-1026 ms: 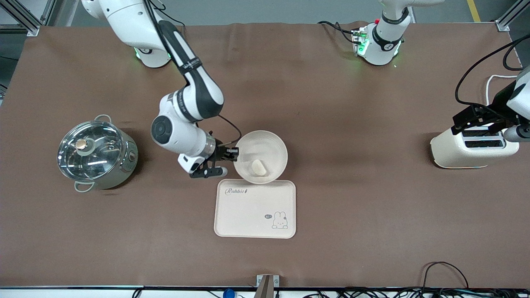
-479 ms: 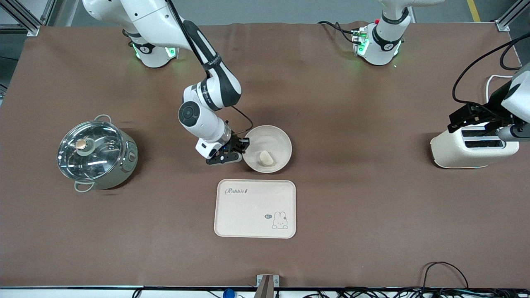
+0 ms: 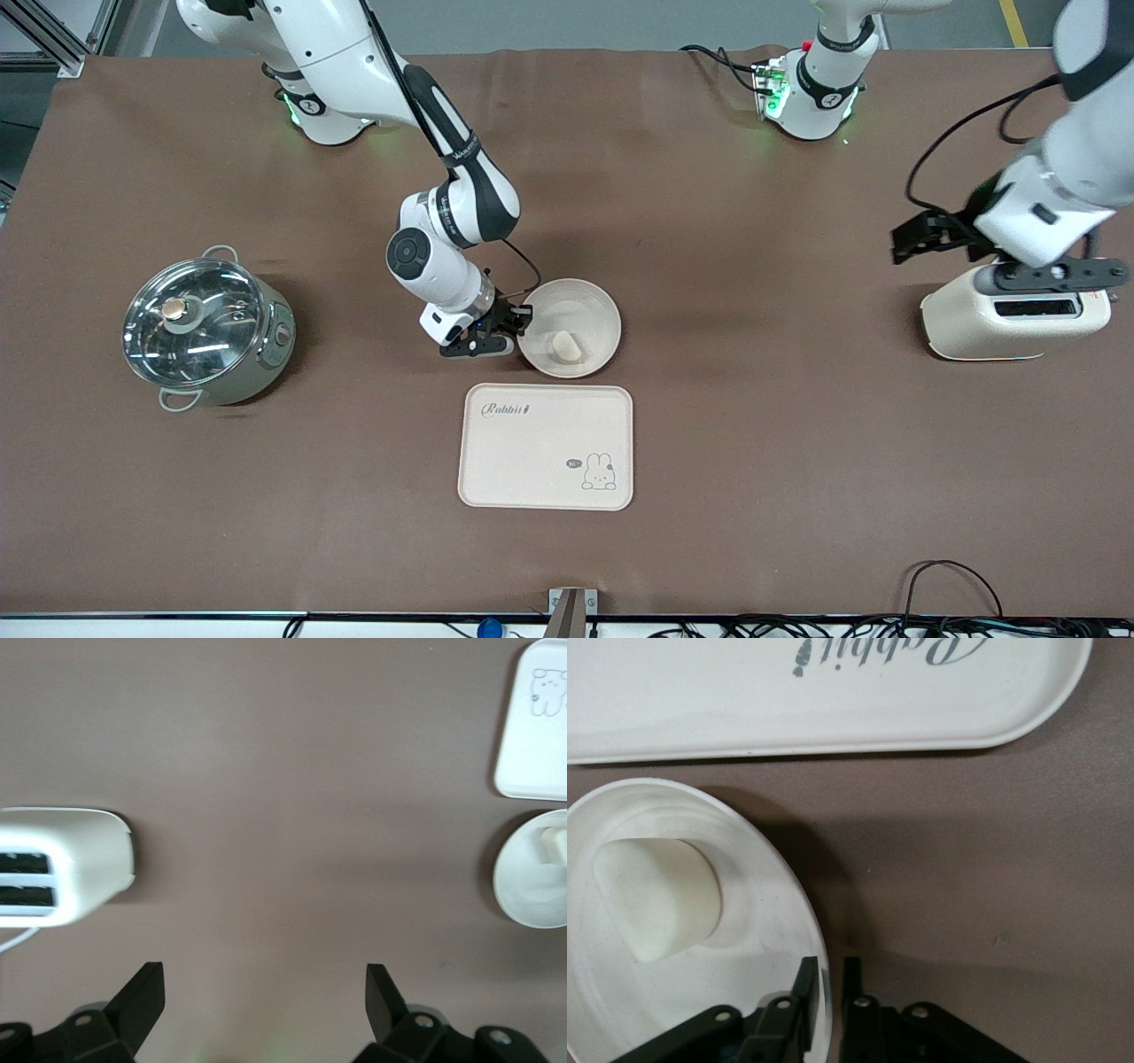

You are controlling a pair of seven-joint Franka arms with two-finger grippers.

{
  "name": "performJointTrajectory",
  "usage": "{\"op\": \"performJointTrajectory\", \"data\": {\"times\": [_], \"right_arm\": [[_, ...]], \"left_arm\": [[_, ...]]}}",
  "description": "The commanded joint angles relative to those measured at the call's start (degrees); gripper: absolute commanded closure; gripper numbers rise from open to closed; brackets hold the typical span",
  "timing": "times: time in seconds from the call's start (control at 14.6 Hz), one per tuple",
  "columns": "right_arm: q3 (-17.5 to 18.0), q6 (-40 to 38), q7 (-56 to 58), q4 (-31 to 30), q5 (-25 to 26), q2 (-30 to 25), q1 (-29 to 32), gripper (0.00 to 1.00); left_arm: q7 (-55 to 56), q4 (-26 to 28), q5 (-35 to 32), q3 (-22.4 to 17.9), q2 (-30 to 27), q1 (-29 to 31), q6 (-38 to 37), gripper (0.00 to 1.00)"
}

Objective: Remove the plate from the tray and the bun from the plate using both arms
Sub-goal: 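Withdraw the right gripper while the left gripper reaches the bun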

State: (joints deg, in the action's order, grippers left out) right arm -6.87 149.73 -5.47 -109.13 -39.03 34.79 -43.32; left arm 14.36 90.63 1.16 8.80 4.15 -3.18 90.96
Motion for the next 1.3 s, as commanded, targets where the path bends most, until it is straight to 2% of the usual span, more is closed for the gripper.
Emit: {"op": "performJointTrajectory", "data": {"times": [0.0,0.14,0.41,0.48,0.55,0.68,0.82,0.96,1.09,1.23], "right_arm": [[0.01,-0.14,-0.33,0.33,-1.05,-0.51,0.16,0.0],[-0.6,-3.64,-0.51,0.24,-0.96,-3.4,1.3,0.0],[-4.02,-15.92,0.02,1.63,0.01,-11.74,7.18,0.0],[-6.82,-21.53,0.11,3.73,1.31,-12.98,7.98,0.0],[-9.8,-27.07,-0.06,6.02,5.33,-13.95,8.07,0.0],[-14.38,-37.53,-0.15,14.43,16.21,-14.4,8.16,0.0],[-17.73,-45.82,0.19,21.92,22.75,-14.49,8.51,0.0],[-22.03,-50.22,1.16,24.75,25.22,-15.97,8.51,0.0],[-25.72,-51.99,7.8,24.67,25.23,-18.08,9.12,0.0],[-29.07,-54.36,11.79,24.76,25.23,-20.28,9.92,0.0]], "left_arm": [[13.7,2.1,-0.63,8.56,1.28,-0.42,6.57,0.0],[21.29,2.09,-0.9,13.41,5.67,-0.59,12.46,0.0],[30.89,2.45,-2.55,14.22,14.12,-6.82,25.12,0.0],[31.86,2.45,-4.92,14.31,16.05,-8.14,27.32,0.0],[32.4,2.36,-6.68,14.31,18.07,-9.72,29.26,0.0],[36.86,2.53,-7.14,14.31,22.02,-11.84,34.34,0.0],[42.83,2.45,-9.67,14.23,26.07,-14.81,40.32,0.0],[51.95,2.19,-16.94,14.14,30.54,-18.07,45.34,0.0],[60.14,1.48,-24.33,14.22,34.77,-20.27,47.55,0.0],[65.16,0.87,-28.04,14.14,38.03,-21.94,49.83,0.0]]}}
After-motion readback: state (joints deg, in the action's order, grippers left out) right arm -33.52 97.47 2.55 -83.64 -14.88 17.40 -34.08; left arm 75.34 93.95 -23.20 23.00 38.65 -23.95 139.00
